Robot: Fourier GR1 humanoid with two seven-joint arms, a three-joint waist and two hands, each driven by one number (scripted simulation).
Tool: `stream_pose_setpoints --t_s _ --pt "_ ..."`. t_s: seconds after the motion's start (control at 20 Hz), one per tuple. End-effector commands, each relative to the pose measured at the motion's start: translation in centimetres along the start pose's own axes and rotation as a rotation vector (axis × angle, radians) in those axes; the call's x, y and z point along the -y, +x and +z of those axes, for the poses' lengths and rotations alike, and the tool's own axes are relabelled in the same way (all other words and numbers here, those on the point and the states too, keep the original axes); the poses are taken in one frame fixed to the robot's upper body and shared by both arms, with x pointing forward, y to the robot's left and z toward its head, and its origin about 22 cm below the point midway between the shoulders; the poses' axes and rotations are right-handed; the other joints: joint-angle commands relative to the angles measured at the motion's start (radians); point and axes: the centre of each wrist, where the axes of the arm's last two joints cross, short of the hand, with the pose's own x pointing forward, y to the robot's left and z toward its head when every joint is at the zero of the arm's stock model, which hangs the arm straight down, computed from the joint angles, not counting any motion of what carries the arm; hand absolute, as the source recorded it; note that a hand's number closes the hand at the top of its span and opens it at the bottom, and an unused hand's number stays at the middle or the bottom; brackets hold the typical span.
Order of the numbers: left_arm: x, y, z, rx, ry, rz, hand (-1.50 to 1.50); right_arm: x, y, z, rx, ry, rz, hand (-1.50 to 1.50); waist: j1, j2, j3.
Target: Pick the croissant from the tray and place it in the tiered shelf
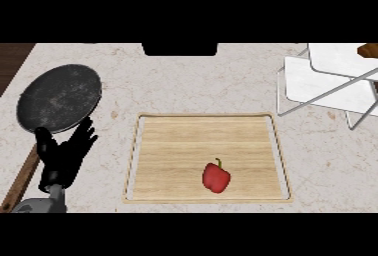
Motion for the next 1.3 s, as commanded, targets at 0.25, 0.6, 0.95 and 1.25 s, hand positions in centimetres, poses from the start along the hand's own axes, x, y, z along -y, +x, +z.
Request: stream_pose_setpoints --t_s 0.25,0.6,0.95,1.25 --pt "2.2 -1.1 0.1 -0.029 -0.009 -0.011 0.0 2.5 -1.8 -6.5 -0.061 0.018 0.052 1.5 0.009 0.006 -0.002" --pt "-0.2 0.1 0.2 -0.038 -0.013 -0.008 0.0 2.3 -4.0 -10.5 -0.059 0.116 0.117 1.5 0.014 0.007 -0.002" --pt "-0.4 -1.2 0.2 -0.046 -0.012 -0.007 0.0 -1.6 -8.0 -13.0 -0.052 0.096 0.177 1.5 0.014 0.009 -0.002" --pt "1.9 -2.3 -0.3 -0.035 -0.018 -0.005 0.0 -0.6 -8.6 -15.2 -0.043 0.053 0.168 1.5 0.017 0.01 -0.002"
